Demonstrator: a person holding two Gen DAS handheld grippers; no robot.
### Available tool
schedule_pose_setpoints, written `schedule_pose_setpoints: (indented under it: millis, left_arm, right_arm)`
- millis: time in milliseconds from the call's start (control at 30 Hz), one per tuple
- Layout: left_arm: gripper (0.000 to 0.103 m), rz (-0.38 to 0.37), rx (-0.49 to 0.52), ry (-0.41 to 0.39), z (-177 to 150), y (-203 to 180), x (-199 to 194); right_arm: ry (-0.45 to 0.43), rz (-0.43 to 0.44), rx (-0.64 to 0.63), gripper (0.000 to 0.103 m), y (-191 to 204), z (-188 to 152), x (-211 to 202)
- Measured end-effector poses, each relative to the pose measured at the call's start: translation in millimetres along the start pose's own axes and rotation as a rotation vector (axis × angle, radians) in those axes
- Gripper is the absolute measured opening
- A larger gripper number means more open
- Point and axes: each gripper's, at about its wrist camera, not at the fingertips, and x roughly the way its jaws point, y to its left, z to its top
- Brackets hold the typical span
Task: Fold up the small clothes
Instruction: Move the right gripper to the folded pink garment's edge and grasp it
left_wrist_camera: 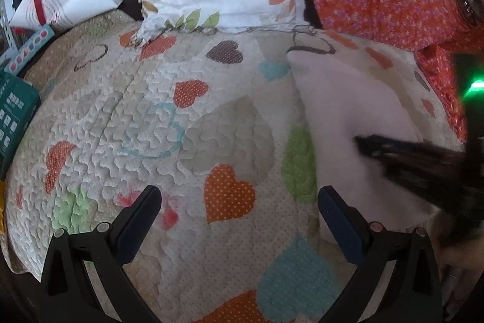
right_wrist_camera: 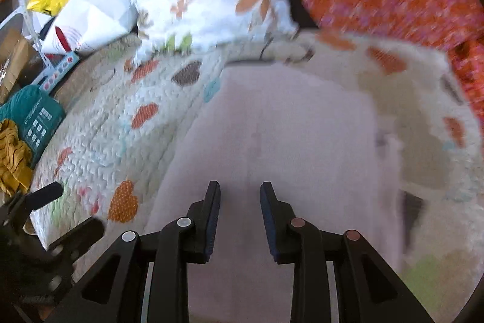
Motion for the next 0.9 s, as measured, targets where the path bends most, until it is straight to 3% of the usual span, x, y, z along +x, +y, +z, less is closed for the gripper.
schedule_pose_setpoints:
  millis: [33, 267, 333, 433, 533, 633, 667, 733, 900]
  left_arm:
    - [0.103, -0.007, -0.014, 0.011, 1.1, 2.9, 1.7]
    - [0.103, -0.065, -0.076, 0.068, 4.6, 14.3, 11.6]
    - [0.103, -0.074, -0.085, 0.073, 6.6, 15.4, 13.3]
    - [0.103, -0.077, -0.086, 0.070, 9.4, 15.2, 13.7]
    - [0.103, -0.085, -0.080, 0.071, 11.2, 14.9, 13.2]
    - [0.103, -0.086, -0.084, 0.065, 13.7, 17.0, 13.2]
    - [0.103, -0.084, -0.087, 0.063, 14.4, 17.6, 13.4]
    - [0.103, -0.086, -0.095, 0.058, 16.8, 18.3, 14.2]
    - [0.103, -0.082, -0.088, 0.050, 20.9, 2.8, 24.8]
  right_arm:
    - [0.036, 0.000, 0.006, 0.032, -0.2, 4.5, 15.9]
    - [-0.043, -0.038, -0.018, 0.032, 15.5, 55.7, 14.6]
    - [-0.017, -0.041, -0.023, 0.032, 18.0, 69.1, 30.5]
    - [0.085, -0.114, -0.083, 0.032, 27.7, 88.1, 81.9]
    - [0.099, -0.189, -0.122, 0.035, 36.9, 106.2, 107.3]
    - [0.162, -0.213, -0.124, 0.054, 37.6, 125.4, 138.3]
    - [0.160, -0.221, -0.131, 0.055, 37.4, 129.1, 142.1]
    - [0.155, -0.242, -0.146, 0.054, 39.7, 137.6, 139.1]
    - [0.052, -0.159, -0.047, 0.055, 11.2, 137.1, 81.6]
